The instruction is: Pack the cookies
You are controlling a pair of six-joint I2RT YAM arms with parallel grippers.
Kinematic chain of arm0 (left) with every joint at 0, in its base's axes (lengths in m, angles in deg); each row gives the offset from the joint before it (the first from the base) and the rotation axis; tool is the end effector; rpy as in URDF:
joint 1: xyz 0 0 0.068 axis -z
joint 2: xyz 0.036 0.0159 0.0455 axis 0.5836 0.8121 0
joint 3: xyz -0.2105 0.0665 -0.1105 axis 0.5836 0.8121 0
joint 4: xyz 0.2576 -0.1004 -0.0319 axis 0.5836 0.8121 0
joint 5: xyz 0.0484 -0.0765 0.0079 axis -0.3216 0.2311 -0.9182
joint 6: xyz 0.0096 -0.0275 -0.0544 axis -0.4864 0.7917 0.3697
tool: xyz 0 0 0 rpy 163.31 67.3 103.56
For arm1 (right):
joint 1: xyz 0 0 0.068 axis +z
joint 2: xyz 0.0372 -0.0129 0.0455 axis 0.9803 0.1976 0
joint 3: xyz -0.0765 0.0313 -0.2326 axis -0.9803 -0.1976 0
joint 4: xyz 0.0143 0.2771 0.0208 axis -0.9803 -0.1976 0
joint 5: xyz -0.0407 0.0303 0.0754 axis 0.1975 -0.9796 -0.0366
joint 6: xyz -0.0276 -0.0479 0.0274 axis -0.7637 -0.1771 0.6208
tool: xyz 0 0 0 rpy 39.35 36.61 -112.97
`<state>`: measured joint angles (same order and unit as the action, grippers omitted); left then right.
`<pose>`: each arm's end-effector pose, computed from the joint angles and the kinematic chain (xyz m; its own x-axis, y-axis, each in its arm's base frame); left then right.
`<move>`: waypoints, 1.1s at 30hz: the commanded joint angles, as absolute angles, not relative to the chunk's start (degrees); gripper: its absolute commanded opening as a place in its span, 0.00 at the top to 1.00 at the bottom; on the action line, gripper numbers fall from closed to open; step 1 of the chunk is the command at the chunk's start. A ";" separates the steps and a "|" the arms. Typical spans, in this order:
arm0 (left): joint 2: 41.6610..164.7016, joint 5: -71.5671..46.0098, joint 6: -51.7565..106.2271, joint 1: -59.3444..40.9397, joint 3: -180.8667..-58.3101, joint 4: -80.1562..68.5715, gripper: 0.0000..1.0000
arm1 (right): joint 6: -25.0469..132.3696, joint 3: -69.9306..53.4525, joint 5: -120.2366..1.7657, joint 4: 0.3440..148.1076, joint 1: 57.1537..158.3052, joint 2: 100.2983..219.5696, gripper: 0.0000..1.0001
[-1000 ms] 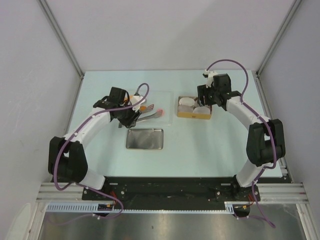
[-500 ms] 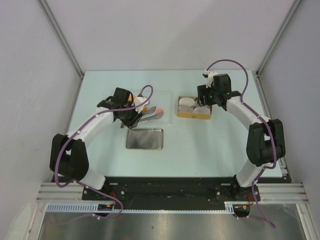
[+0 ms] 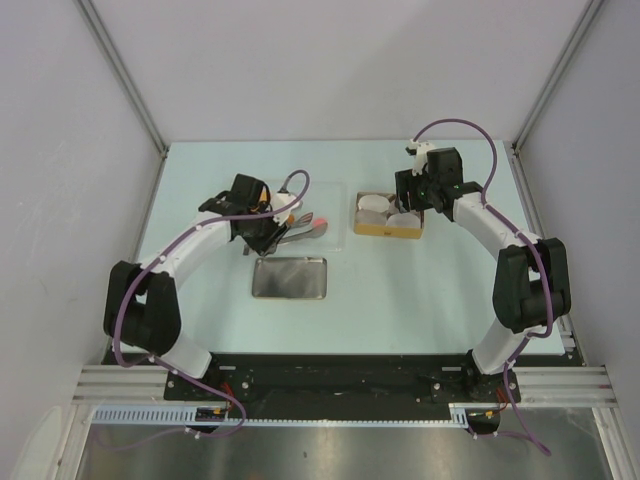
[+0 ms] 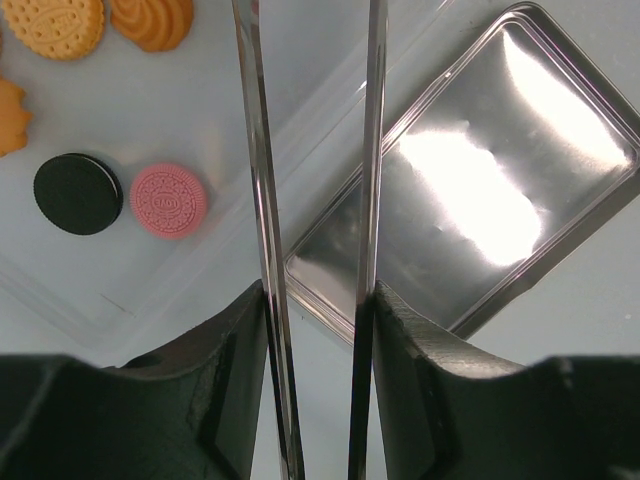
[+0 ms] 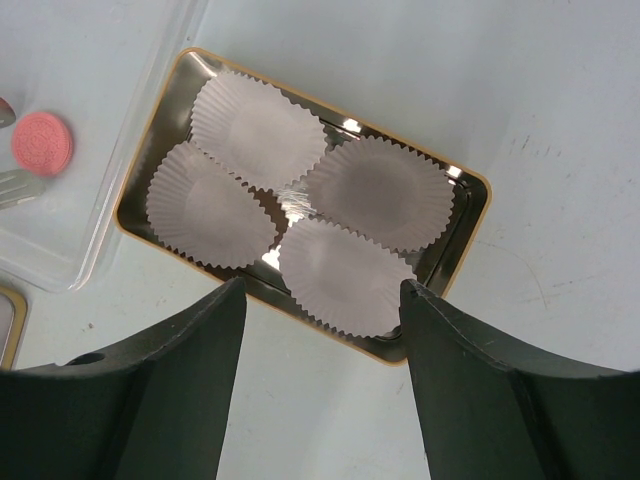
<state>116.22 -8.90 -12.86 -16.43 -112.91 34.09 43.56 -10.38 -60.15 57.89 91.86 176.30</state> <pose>0.3152 -0.1206 0.1990 -0.5232 0.6773 -0.5172 0.7619 0.6436 0.0721 0.3936 0.0998 0.2181 -0.6168 -0.2035 -0.7603 -0.3721 0.9266 0.0539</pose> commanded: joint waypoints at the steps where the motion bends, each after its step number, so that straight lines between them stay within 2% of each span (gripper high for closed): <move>1: 116.72 -9.00 -13.26 -16.01 -115.62 32.26 0.53 | 42.98 -10.31 -61.18 58.21 91.61 175.18 0.33; 33: 118.74 -15.15 -13.88 -13.29 -116.77 31.73 0.52 | 42.89 -10.31 -62.05 58.30 91.00 175.80 0.34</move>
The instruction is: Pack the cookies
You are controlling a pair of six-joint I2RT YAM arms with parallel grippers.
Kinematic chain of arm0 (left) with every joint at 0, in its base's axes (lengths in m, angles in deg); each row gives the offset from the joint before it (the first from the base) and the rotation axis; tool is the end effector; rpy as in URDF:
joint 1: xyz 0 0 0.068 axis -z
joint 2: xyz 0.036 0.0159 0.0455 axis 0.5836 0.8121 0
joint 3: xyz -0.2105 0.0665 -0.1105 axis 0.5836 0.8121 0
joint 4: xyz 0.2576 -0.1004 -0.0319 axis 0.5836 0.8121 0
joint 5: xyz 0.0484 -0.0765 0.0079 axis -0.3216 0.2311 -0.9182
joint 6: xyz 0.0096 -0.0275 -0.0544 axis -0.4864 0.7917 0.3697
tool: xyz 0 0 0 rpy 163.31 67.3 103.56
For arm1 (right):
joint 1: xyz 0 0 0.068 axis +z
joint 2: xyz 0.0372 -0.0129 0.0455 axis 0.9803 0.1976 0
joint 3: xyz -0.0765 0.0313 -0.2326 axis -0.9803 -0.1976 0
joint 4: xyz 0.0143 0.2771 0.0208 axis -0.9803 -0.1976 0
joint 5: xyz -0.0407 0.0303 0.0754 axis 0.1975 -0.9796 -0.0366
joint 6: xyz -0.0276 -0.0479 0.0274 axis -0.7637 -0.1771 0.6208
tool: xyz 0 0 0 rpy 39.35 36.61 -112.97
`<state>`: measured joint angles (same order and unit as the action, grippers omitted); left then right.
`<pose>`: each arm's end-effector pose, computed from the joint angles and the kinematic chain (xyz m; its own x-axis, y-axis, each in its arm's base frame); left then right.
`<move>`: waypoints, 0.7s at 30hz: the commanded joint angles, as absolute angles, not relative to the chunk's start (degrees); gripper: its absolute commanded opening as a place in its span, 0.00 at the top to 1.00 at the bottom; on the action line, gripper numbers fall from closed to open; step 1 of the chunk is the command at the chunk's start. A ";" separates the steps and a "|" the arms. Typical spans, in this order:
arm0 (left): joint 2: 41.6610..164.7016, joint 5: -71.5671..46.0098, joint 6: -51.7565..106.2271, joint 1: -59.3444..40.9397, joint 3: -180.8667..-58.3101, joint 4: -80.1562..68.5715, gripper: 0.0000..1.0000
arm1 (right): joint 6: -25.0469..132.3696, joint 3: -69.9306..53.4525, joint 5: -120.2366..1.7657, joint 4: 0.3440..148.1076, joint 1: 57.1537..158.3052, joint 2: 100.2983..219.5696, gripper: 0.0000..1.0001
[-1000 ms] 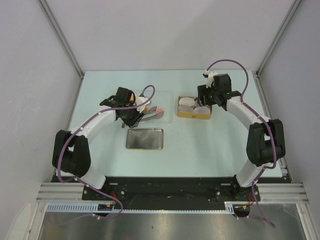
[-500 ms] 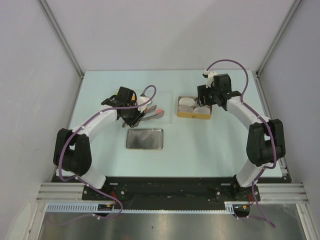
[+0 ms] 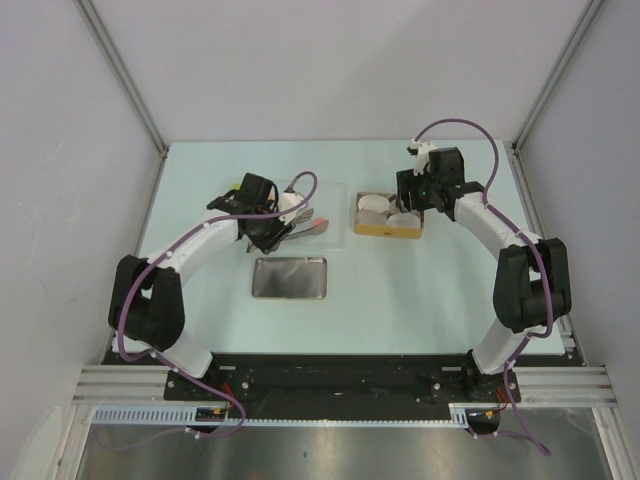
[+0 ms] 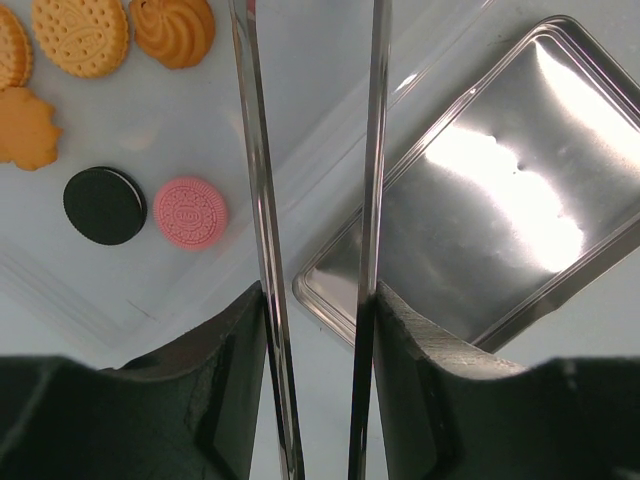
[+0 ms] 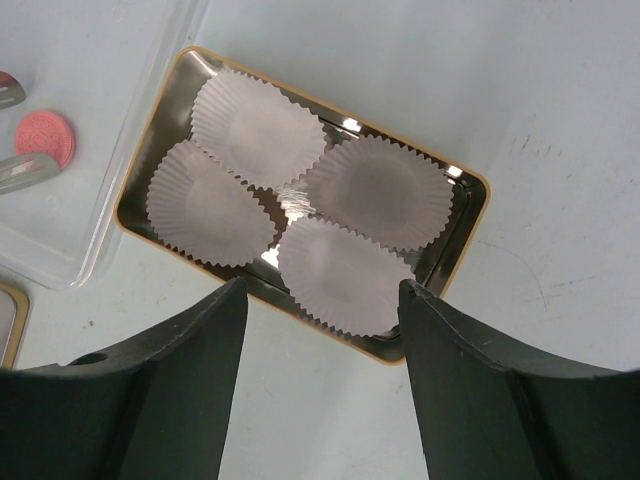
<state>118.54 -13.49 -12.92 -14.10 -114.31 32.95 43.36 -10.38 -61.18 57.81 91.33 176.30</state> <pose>0.3203 -0.1334 0.1944 -0.5074 0.7109 -0.4870 0.7604 0.6352 0.1349 0.3941 0.0969 0.2180 -0.6177 -0.2009 -0.7603 -0.3781 0.9236 0.0631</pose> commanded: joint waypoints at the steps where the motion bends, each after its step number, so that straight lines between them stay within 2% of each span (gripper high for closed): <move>1: 118.74 -15.33 -13.96 -13.12 -116.76 31.82 0.52 | 42.89 -10.31 -62.05 58.38 90.91 175.80 0.34; 21: 118.92 -17.87 -14.49 -11.36 -116.06 31.91 0.55 | 42.80 -10.31 -62.58 58.39 90.20 175.88 0.35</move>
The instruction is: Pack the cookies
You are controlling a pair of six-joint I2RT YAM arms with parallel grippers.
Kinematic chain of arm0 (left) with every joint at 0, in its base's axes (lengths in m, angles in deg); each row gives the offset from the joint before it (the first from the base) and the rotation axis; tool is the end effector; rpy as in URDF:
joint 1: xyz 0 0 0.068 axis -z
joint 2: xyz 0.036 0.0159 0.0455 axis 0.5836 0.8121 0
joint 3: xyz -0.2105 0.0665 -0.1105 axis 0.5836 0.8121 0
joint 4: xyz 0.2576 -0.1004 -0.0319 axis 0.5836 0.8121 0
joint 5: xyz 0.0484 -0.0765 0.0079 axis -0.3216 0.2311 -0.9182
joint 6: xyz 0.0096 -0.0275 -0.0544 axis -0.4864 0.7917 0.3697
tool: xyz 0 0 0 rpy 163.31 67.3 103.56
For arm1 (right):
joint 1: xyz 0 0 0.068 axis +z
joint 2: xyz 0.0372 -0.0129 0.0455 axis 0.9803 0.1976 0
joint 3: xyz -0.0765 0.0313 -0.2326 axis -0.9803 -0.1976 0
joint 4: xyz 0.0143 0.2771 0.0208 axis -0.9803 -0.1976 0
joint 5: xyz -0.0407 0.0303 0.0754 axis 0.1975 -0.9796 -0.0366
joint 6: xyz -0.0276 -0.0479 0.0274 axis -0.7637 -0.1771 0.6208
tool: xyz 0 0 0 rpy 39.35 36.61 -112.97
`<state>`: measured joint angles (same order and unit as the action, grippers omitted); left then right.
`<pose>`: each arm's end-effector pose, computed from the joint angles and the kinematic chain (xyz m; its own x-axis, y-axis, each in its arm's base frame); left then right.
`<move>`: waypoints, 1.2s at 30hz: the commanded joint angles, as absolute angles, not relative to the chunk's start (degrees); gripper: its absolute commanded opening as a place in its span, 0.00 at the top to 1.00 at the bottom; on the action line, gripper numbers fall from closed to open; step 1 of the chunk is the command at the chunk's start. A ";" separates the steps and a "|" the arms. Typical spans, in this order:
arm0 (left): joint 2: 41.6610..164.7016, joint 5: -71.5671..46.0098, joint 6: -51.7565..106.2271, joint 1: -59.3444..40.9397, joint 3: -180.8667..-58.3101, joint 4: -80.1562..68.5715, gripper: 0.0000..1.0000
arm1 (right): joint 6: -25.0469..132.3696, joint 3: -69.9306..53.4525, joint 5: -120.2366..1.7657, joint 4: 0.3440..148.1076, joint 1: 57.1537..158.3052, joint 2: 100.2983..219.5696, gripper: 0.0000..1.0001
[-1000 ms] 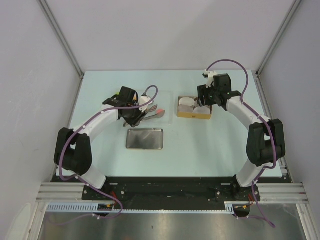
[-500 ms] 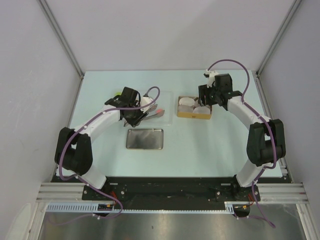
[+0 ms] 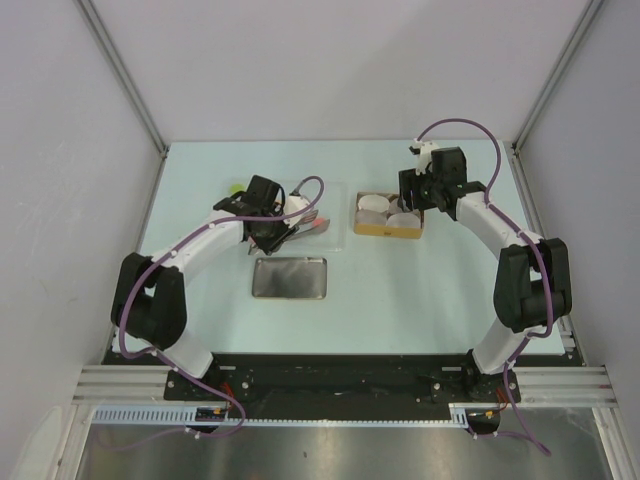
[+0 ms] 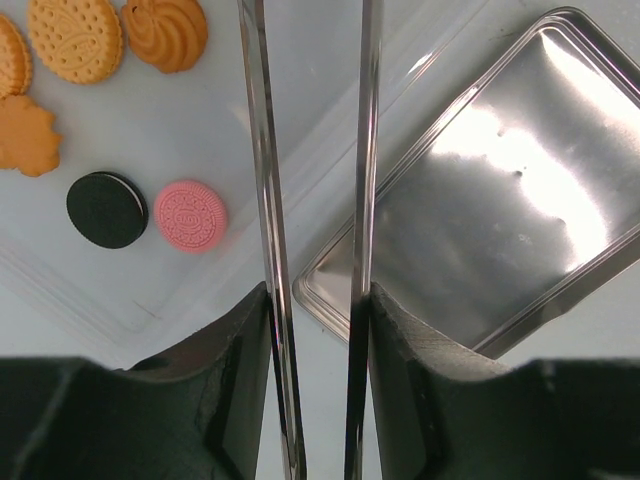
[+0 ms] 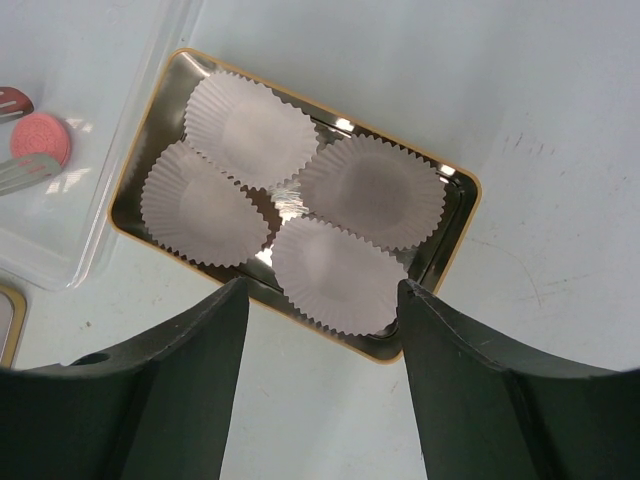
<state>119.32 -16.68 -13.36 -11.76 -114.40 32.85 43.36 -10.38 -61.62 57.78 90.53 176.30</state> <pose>0.3171 -0.1447 0.1904 -0.4872 0.7455 -0.4549 0.7713 0.6116 0.1761 0.3953 0.0917 0.2180 -0.6205 -0.1922 -0.7603 -0.3704 0.9264 0.0681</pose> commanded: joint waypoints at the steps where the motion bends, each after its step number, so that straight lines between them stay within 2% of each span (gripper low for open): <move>1: 118.92 -18.05 -14.49 -11.36 -115.97 32.08 0.56 | 42.89 -10.31 -62.58 58.39 90.20 175.97 0.34; 9: 118.04 -18.14 -14.67 -11.36 -115.10 31.64 0.59 | 42.98 -10.31 -62.76 58.39 90.20 175.97 0.35; 15: 116.99 -16.91 -14.49 -11.36 -115.36 31.47 0.66 | 42.98 -10.31 -62.58 58.30 90.20 175.80 0.35; 36: 113.12 -14.89 -13.61 -10.92 -121.77 32.17 0.73 | 43.15 -10.31 -62.14 59.53 89.06 172.46 0.35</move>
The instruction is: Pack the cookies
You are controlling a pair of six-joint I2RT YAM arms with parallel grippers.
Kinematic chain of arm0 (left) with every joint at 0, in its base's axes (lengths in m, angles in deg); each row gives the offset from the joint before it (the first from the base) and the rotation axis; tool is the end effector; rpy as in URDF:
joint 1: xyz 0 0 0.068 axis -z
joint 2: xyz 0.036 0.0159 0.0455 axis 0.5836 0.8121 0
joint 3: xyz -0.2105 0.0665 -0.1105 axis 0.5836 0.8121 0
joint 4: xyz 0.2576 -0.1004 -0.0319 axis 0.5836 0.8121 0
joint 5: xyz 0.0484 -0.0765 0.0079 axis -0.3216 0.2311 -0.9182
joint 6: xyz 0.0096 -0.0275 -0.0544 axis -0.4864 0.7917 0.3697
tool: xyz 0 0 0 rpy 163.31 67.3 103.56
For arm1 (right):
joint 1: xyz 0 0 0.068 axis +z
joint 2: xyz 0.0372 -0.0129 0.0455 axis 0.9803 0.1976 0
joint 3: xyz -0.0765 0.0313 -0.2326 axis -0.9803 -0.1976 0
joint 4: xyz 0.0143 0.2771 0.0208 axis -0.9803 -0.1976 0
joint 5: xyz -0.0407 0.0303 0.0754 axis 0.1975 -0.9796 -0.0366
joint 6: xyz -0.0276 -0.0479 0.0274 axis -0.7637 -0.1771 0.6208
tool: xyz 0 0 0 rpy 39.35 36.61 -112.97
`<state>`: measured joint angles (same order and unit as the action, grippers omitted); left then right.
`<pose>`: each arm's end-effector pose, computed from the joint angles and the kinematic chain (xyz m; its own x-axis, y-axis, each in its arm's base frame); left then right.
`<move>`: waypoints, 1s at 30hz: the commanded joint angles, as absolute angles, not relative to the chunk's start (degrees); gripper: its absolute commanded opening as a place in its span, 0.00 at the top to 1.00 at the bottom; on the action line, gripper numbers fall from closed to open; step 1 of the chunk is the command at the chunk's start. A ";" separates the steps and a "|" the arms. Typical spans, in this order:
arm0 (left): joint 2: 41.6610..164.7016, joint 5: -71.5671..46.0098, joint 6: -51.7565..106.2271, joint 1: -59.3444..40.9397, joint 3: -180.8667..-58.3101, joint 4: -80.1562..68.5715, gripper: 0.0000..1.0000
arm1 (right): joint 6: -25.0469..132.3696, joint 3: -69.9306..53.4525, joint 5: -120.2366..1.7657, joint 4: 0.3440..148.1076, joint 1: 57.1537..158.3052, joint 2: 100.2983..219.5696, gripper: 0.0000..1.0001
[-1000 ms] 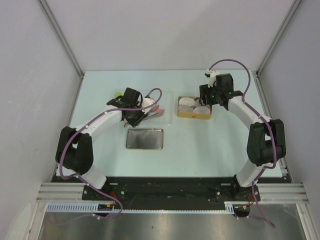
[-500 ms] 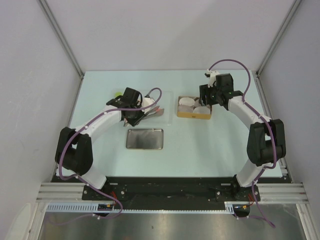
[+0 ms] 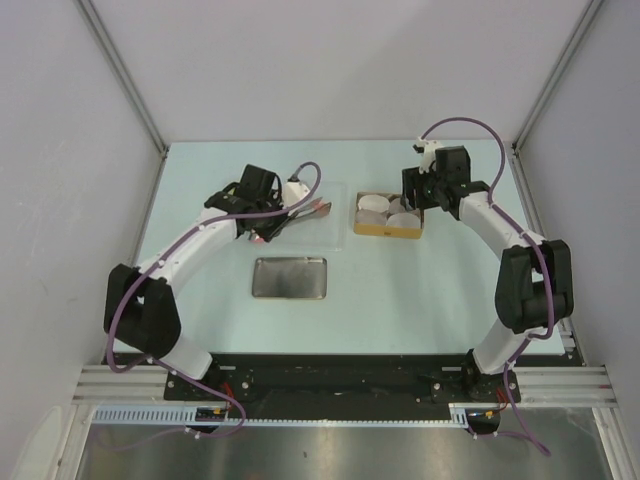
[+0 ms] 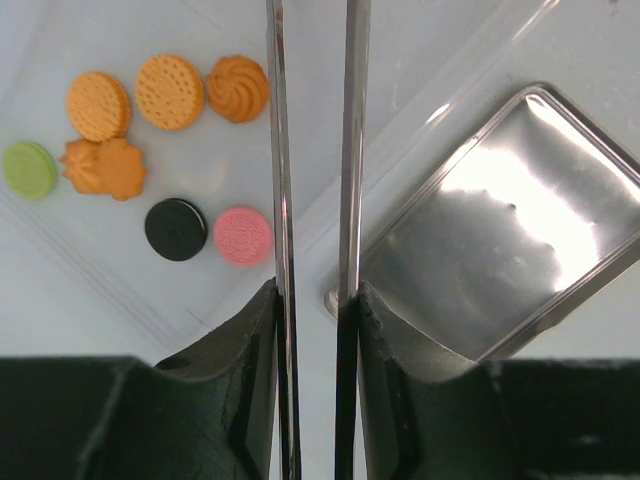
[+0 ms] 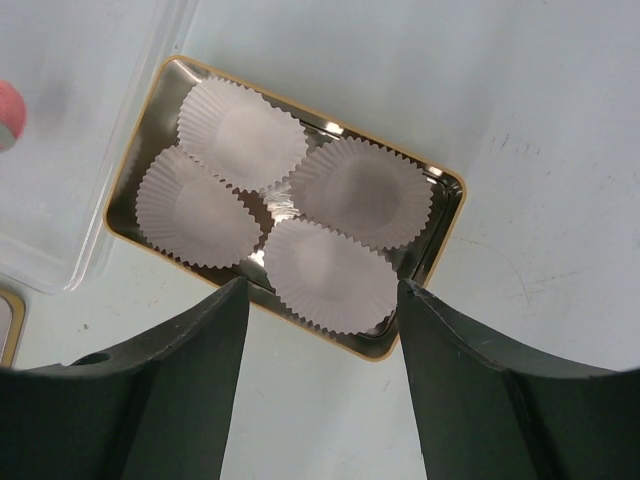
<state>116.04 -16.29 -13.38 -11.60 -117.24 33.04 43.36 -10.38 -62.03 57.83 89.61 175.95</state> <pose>0.3178 -0.1464 0.2254 -0.4367 0.7252 -0.5324 0.7573 0.6158 0.2177 0.3960 0.0856 0.2205 -0.6180 -0.1811 -0.7650 -0.3610 0.9298 0.0715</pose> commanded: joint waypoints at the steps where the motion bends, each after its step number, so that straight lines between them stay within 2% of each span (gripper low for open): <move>1: 113.12 -14.80 -13.52 -10.83 -122.82 32.26 0.73 | 43.16 -10.31 -62.05 59.62 89.06 172.28 0.35; 10: 117.59 -13.13 -12.30 -6.97 -131.08 32.79 0.73 | 43.51 -10.31 -60.21 59.79 87.57 169.74 0.35; 22: 130.34 -15.24 -11.33 -0.72 -143.30 33.66 0.73 | 45.44 -10.31 -56.25 58.65 85.37 167.89 0.34; 24: 132.35 -15.68 -11.59 -0.11 -144.71 34.02 0.74 | 45.62 -10.31 -56.43 58.47 84.58 167.54 0.26; 30: 135.53 -17.00 -12.29 0.77 -147.00 34.89 0.74 | 46.23 -10.31 -57.04 57.95 83.26 167.18 0.21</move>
<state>134.97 -15.78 -12.29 0.15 -143.10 34.86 45.15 -10.49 -57.42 57.78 84.10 169.94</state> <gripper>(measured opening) 0.360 0.771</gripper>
